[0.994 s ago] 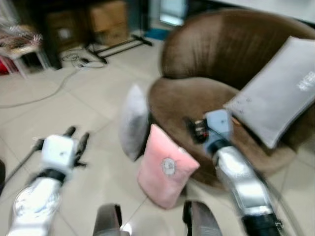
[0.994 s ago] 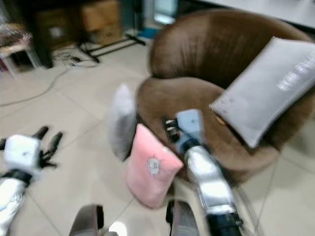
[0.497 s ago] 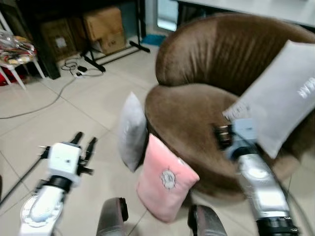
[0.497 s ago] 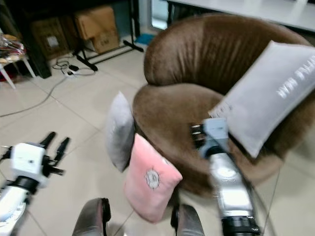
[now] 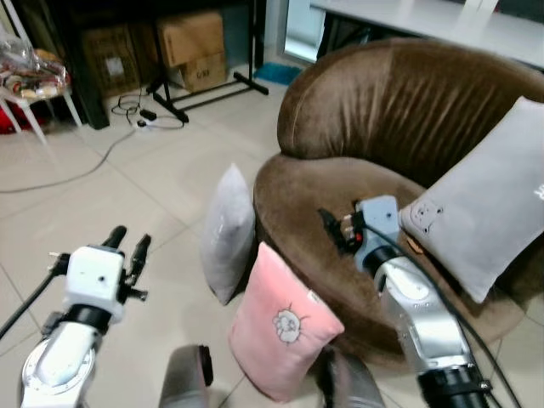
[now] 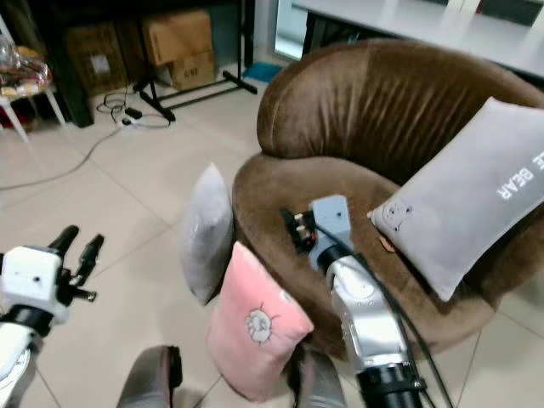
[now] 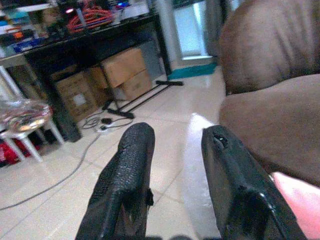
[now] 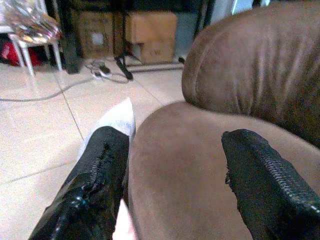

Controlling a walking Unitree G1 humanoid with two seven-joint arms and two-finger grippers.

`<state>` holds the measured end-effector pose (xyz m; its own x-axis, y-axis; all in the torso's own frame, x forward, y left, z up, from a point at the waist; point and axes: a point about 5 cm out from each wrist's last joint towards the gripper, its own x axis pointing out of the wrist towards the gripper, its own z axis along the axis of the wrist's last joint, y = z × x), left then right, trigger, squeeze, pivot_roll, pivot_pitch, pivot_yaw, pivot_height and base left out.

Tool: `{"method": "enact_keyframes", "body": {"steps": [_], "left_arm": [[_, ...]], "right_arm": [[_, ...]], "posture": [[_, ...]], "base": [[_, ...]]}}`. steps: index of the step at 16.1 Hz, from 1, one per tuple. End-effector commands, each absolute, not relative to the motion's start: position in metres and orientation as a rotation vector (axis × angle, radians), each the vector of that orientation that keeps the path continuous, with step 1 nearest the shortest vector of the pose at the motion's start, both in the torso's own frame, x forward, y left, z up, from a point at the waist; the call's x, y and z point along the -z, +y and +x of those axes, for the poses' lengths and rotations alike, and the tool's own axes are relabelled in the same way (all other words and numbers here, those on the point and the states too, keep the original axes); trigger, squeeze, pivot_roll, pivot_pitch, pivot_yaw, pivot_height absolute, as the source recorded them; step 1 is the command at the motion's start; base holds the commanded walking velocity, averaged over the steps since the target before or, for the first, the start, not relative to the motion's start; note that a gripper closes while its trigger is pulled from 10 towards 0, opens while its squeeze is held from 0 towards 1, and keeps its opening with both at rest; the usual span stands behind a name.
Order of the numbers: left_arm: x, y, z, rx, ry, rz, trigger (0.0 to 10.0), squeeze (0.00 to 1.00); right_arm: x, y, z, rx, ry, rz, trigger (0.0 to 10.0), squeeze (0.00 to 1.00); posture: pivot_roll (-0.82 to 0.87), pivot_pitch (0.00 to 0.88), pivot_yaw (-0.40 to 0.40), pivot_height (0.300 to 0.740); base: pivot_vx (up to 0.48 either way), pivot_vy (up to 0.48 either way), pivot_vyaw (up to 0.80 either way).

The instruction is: Move the pillow to the sofa from floor

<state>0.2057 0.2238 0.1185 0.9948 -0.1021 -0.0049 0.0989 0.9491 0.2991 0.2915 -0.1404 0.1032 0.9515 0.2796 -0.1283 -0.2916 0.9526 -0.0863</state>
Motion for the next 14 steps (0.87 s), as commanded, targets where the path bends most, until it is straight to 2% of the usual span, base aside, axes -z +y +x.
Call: {"method": "enact_keyframes", "body": {"steps": [1, 3, 7, 10, 14], "left_arm": [[-0.12, 0.22, 0.206, 0.118, -0.02, 0.309, 10.0, 0.0], [-0.118, 0.221, 0.206, 0.12, -0.01, 0.322, 10.0, 0.0], [-0.117, 0.22, 0.213, 0.137, -0.006, 0.324, 10.0, 0.0], [-0.116, 0.213, 0.222, 0.195, 0.002, 0.313, 10.0, 0.0], [-0.114, 0.211, 0.217, 0.204, 0.017, 0.292, 10.0, 0.0]], "right_arm": [[-0.1, -0.151, 0.29, -0.273, 0.133, -0.104, 10.0, 0.0], [-0.096, -0.15, 0.289, -0.348, 0.158, -0.116, 10.0, 0.0], [-0.1, -0.159, 0.294, -0.312, 0.153, -0.089, 10.0, 0.0], [-0.095, -0.164, 0.292, -0.293, 0.186, -0.091, 10.0, 0.0], [-0.095, -0.164, 0.296, -0.287, 0.201, -0.084, 10.0, 0.0]], "posture": [[0.02, 0.0, -0.039, 0.565], [0.02, 0.0, -0.043, 0.565], [-0.02, 0.0, -0.022, 0.565], [-0.03, 0.0, -0.025, 0.535], [-0.04, 0.0, -0.028, 0.5]], "base": [[0.0, 0.0, 0.0], [0.0, 0.0, 0.0], [0.0, 0.0, 0.0], [0.0, 0.0, 0.0], [0.0, 0.0, 0.0]]}}
